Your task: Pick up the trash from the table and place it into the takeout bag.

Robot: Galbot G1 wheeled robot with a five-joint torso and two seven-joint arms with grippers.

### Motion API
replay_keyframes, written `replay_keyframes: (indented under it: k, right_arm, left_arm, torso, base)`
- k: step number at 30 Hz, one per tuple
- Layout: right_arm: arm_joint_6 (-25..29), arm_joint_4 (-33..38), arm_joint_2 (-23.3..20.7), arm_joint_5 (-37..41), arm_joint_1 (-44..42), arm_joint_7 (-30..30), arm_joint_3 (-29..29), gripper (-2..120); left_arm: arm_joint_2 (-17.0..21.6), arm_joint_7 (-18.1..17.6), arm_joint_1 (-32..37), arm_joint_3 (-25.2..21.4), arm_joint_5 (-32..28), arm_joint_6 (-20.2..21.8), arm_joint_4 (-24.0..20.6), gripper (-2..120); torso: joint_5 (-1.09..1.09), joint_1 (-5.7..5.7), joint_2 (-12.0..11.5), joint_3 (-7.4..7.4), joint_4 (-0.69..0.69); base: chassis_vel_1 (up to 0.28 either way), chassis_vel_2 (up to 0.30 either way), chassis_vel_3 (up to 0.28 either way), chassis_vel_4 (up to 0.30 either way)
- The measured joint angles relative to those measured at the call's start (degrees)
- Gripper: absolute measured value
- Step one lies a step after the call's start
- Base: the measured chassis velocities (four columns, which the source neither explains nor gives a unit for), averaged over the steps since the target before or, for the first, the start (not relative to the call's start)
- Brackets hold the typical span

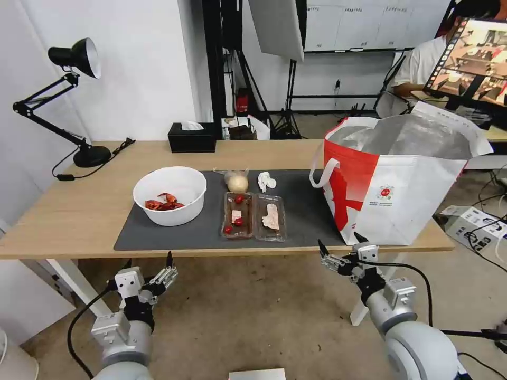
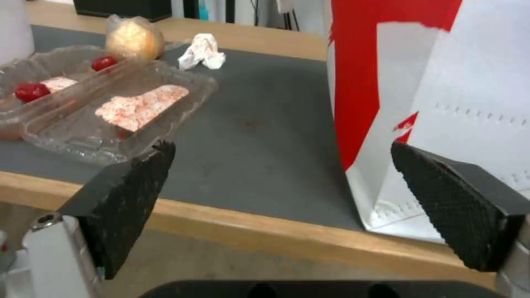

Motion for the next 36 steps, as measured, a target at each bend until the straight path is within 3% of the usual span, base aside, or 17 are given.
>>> replay_keyframes:
  k: [24,27,30,32,34,36]
  right_arm:
    - [1.7,-0.5,1.0,2.4,-0.4,0.3,-2.9,100]
    - [1.5,0.0,1.0,6.2,-0.2,1.5,-4.1,100]
    - [0.9,2.1,1.5,17.4,0.4,4.1,-5.3,100]
    - [0.9,2.4,1.7,19.5,0.7,4.7,-5.4,100]
    - [0.9,3.5,2.4,28.7,2.3,8.0,-6.2,100]
    - [1.0,3.8,2.7,32.4,3.1,9.6,-6.6,100]
  left_arm:
    - [0.1,2.9,0.6,0.2,0.7,-1.6,0.6,100]
    - [0.3,3.8,0.7,0.1,0.6,-1.7,0.6,100]
    - [1.0,5.4,0.4,0.1,0.8,-1.7,0.8,100]
    - [1.3,5.6,0.3,0.1,0.8,-1.7,0.9,100]
    - [2.5,5.9,0.1,0.0,0.9,-1.7,1.2,100]
    - [2.9,6.0,0.1,-0.1,0.8,-1.7,1.2,100]
  torso:
    - [0.00,-0.01,0.0,-0.01,0.00]
    - [0.00,-0.01,0.0,0.00,0.00]
    - [-0.01,-0.01,0.0,0.00,0.01]
    - [-0.01,-0.01,0.0,-0.01,0.00]
    - [-0.01,-0.01,0.0,0.00,0.00]
    - [-0.01,-0.01,0.0,0.00,0.00]
  base:
    - [0.000,0.000,0.000,0.000]
    - [0.000,0.000,0.000,0.000]
    - [0.000,0.000,0.000,0.000]
    - [0.000,0.000,0.000,0.000]
    - [0.000,0.000,0.000,0.000]
    - [0.000,0.000,0.000,0.000]
